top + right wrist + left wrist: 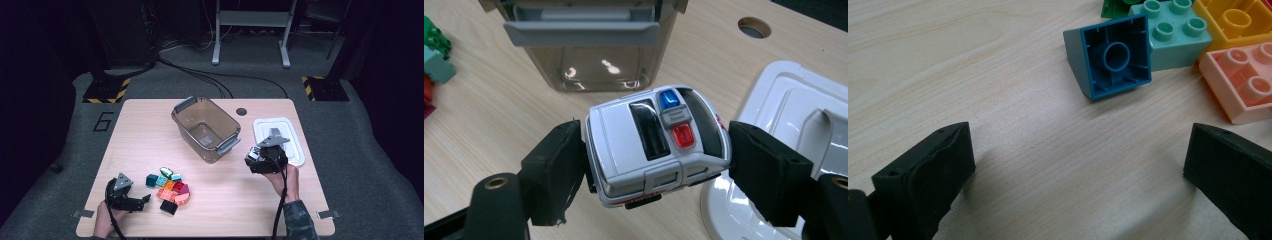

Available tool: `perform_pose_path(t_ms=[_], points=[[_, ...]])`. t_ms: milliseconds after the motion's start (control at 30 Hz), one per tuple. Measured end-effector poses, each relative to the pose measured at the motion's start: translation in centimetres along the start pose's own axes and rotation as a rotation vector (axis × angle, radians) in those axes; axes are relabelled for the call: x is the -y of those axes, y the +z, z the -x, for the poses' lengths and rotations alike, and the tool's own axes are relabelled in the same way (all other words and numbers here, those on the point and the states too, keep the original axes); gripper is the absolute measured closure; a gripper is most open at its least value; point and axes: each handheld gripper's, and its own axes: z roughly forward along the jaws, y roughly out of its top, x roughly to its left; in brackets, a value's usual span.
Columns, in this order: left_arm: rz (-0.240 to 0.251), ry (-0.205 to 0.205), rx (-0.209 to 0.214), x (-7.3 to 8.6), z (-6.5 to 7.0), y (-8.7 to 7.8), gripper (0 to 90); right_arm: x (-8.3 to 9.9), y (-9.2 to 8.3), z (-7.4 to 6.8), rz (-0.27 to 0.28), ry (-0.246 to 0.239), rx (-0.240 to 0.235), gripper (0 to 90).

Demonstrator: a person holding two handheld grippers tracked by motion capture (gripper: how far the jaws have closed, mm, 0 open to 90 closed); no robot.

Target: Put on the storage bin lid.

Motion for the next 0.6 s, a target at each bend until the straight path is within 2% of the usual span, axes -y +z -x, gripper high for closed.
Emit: perform_pose_path(t_ms=[233, 500, 600], points=[[-0.003, 0.001, 0.001, 0.0, 0.0, 0.0, 0.0, -1.8, -0.6, 0.2, 0.015, -0.024, 0.0, 23.2], [0.0, 0.0, 0.0, 0.0, 0.0, 0.0, 0.0, -3.6, -0.8, 0.1, 0.023, -0.022, -0.004, 23.2], [-0.006, 0.001, 0.002, 0.0, 0.0, 0.0, 0.0, -4.3, -0.8, 0.1, 0.025, -0.035, -0.002, 23.2]])
